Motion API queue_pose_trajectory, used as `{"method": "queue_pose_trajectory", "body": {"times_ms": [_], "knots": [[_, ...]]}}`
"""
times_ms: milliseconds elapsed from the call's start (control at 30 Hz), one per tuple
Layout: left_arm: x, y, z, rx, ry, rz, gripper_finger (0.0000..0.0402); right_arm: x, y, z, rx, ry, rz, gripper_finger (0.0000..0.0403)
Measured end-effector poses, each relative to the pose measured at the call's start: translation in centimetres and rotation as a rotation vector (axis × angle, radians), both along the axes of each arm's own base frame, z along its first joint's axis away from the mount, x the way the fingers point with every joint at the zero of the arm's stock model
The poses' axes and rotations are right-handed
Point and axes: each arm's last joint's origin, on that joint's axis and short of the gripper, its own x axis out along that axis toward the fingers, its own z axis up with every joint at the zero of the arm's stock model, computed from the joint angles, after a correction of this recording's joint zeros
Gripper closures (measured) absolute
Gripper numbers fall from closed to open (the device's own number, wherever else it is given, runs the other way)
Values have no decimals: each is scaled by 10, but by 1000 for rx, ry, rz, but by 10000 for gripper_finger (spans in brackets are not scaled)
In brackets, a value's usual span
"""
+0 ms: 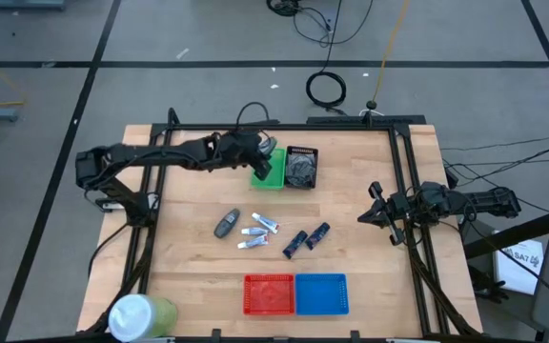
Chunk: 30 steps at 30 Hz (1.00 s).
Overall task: Pick & Place Travel size toiletries
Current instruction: Put the left deodorant into the green bin
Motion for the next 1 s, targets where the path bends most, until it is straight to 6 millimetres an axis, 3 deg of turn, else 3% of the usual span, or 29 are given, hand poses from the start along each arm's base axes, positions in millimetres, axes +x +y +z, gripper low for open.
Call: {"method": "queue_pose_trajectory", "body": {"times_ms": [167,433,767,1000], "knots": [[14,7,2,-33,70,-27,206,0,0,0,0,0,0,403],[48,18,-38,-80,206,-51,206,0,0,0,0,0,0,403],[48,24,-73,-221,295,111,187,0,0,0,0,0,0,403],[49,25,-80,-236,309,134,205,0,0,0,0,0,0,403]]}}
